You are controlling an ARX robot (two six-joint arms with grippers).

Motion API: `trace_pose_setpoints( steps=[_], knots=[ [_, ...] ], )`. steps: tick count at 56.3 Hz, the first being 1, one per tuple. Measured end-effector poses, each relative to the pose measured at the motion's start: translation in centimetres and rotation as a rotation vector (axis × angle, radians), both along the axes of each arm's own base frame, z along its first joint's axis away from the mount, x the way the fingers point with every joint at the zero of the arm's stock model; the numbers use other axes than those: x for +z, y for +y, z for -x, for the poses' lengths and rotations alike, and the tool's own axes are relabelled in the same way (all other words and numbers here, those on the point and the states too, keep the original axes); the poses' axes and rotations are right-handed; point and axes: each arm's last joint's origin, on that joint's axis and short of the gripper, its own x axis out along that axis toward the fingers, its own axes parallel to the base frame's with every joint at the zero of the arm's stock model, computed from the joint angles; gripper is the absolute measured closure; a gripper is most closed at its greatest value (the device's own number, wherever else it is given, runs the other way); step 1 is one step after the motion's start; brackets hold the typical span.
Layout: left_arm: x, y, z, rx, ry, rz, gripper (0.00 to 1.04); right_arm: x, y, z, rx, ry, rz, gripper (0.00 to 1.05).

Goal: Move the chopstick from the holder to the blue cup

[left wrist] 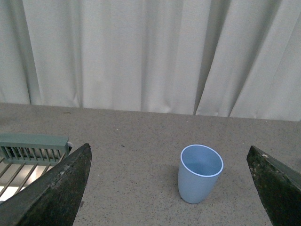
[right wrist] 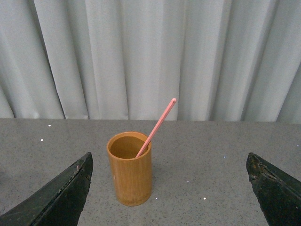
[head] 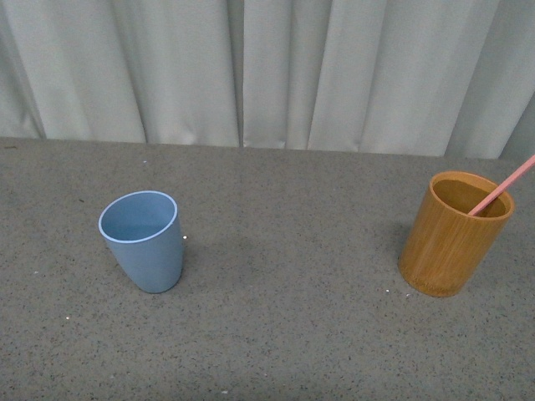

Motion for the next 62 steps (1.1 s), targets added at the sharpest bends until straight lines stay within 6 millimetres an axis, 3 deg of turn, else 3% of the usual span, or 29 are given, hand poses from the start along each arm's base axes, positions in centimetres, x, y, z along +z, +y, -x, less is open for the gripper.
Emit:
trace_pose_setpoints(
  steps=[62],
  knots=[
    [-0.01,0.0,0.0,0.0,0.0,0.0,0.07,0.0,0.0,0.0,0.0,0.0,0.0,0.1]
  ],
)
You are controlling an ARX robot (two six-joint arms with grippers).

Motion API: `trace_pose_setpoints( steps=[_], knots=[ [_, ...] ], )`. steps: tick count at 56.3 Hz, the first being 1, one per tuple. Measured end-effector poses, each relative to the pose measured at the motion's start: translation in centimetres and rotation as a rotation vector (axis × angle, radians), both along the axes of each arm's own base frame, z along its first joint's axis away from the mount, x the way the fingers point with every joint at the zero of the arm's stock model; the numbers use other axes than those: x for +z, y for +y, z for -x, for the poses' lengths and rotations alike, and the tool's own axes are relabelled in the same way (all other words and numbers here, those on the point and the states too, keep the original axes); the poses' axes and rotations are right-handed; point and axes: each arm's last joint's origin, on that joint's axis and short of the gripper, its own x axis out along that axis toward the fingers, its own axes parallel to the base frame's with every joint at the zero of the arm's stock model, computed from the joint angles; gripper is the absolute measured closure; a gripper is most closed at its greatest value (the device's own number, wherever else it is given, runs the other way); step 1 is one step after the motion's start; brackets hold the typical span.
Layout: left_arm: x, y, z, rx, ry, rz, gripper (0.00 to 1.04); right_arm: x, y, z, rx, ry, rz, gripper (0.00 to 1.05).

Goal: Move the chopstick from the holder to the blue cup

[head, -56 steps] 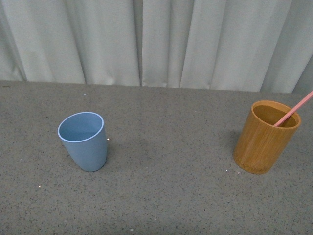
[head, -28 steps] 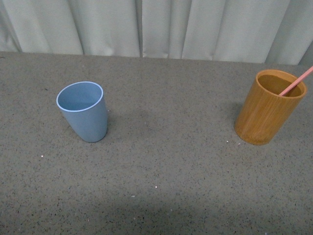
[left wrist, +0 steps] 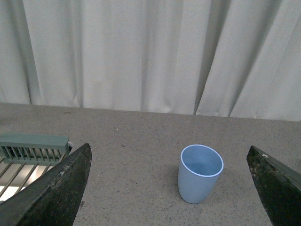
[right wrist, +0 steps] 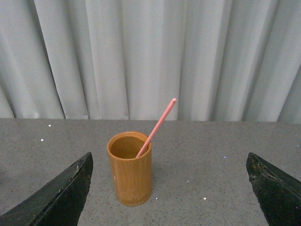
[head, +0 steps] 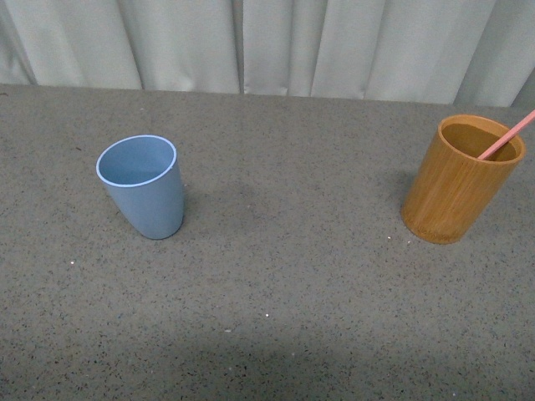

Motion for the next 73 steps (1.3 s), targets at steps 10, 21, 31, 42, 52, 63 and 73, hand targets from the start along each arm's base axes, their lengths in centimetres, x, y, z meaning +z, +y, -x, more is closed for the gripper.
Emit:
trace_pose_setpoints(
  steps=[10,21,31,42,52,63,73],
  knots=[
    [0.0,0.0,0.0,0.0,0.0,0.0,0.07,0.0,0.0,0.0,0.0,0.0,0.0,0.1],
    [-0.2,0.0,-0.1,0.071,0.069,0.066,0.07,0.0,0.0,0.0,0.0,0.0,0.0,0.1],
    [-0.7,-1.6,-2.7,0.307,0.224,0.633,0.07,0.0,0.0,0.0,0.0,0.0,0.0,0.1],
    [0.4,-3.9,-6.3,0.249,0.211,0.764,0.07,0.0,0.0,0.0,0.0,0.001,0.0,0.1],
    [-1.0,-5.3,-8.1,0.249,0.307,0.732,0.07,0.0,0.0,0.0,0.0,0.0,0.0,0.1],
    [-2.6,-6.8,-9.5,0.223,0.436,0.682,0.07,0.0,0.0,0.0,0.0,0.0,0.0,0.1],
    [-4.3,-8.4,-10.0,0.19,0.544,0.638,0.07,0.0,0.0,0.0,0.0,0.0,0.0,0.1]
  ],
)
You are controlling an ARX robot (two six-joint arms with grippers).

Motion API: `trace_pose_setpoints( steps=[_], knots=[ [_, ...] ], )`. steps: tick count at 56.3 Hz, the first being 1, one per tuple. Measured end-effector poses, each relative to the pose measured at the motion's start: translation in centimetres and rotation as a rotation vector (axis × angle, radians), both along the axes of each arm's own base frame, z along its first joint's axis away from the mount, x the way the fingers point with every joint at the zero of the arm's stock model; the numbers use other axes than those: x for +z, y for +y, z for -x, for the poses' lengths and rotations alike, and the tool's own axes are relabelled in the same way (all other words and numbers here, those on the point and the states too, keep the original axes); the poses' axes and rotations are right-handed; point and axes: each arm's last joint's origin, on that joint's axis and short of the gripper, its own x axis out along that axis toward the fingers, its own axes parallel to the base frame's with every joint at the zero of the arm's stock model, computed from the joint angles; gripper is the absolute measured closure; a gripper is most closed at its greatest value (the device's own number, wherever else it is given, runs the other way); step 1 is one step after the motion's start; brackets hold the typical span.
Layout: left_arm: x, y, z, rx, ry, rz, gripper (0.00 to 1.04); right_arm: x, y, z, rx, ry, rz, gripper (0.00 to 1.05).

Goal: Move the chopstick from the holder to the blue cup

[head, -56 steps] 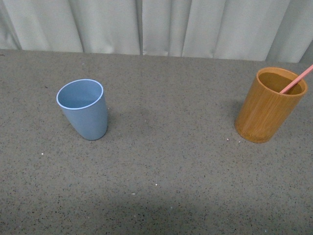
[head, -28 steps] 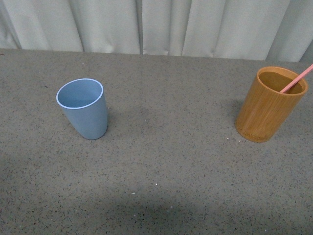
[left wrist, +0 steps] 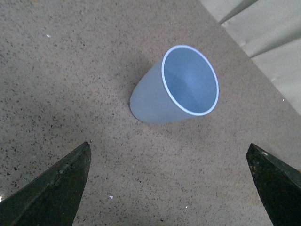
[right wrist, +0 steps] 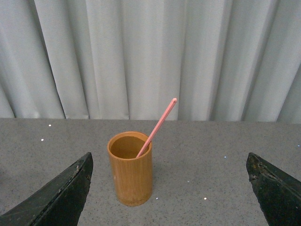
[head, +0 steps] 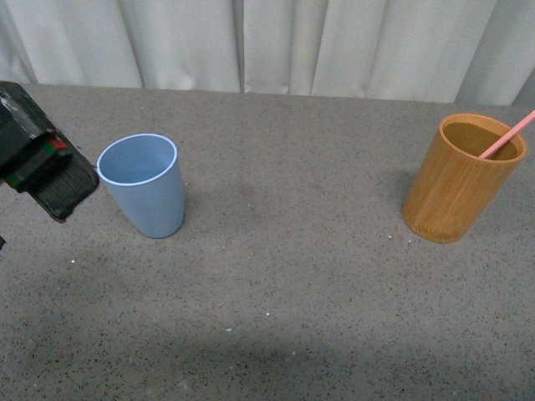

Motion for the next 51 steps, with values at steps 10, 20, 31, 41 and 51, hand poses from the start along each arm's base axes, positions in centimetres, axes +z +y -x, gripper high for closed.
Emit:
trace_pose_setpoints(
  steps=[10,20,31,41,51],
  knots=[
    [-0.9,-0.9,-0.8,-0.01,0.031,0.013,0.07,0.0,0.0,0.0,0.0,0.0,0.0,0.1],
    [-1.6,-1.6,-1.6,-0.02,0.061,0.009,0.07,0.0,0.0,0.0,0.0,0.0,0.0,0.1],
    [-1.8,-2.5,-2.9,-0.034,0.068,0.009,0.07,0.0,0.0,0.0,0.0,0.0,0.0,0.1],
    [-2.2,-2.8,-3.4,-0.039,0.085,0.004,0.07,0.0,0.0,0.0,0.0,0.0,0.0,0.1],
    [-2.7,-3.0,-3.7,-0.039,0.096,-0.002,0.07,0.0,0.0,0.0,0.0,0.0,0.0,0.1]
  ],
)
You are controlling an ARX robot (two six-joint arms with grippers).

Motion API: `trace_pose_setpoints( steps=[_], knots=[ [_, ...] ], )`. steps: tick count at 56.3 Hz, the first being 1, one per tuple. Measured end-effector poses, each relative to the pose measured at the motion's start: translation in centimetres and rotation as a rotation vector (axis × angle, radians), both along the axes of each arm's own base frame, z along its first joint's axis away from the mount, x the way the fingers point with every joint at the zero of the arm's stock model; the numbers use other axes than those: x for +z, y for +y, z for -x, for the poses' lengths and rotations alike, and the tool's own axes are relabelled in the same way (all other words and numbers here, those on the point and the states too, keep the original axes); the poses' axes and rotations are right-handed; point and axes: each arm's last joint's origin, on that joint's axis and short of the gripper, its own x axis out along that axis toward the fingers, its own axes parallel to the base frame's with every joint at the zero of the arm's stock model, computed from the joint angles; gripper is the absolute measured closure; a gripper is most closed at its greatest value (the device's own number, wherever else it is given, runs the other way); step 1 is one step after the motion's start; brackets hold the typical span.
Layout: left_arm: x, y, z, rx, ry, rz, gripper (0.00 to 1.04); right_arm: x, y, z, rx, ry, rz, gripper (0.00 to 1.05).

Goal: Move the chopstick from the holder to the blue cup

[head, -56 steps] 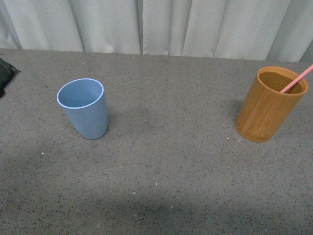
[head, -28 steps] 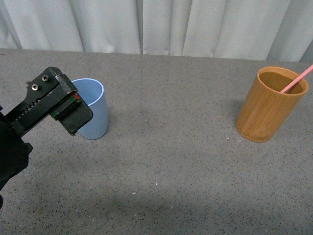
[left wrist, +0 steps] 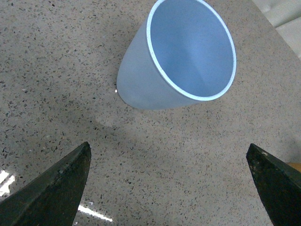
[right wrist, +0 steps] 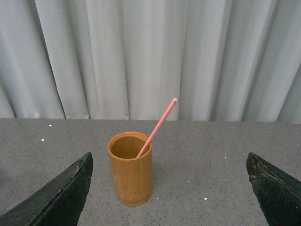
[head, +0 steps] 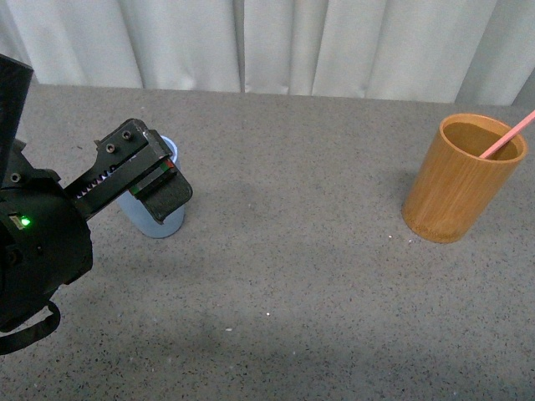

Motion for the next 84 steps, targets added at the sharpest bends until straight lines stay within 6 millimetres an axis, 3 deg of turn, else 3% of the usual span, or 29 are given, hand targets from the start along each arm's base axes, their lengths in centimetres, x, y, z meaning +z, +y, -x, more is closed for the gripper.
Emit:
trace_pose_setpoints(
  steps=[25,53,84],
  knots=[
    [-1.2,-0.1,-1.0,0.008,0.02,-0.002,0.07,0.0,0.0,0.0,0.0,0.0,0.0,0.1],
    [-0.8,1.8,-2.8,0.156,-0.009,0.047,0.07,0.0,0.0,0.0,0.0,0.0,0.0,0.1],
    [-1.8,1.6,-3.9,0.182,0.022,0.017,0.07,0.0,0.0,0.0,0.0,0.0,0.0,0.1]
  ],
)
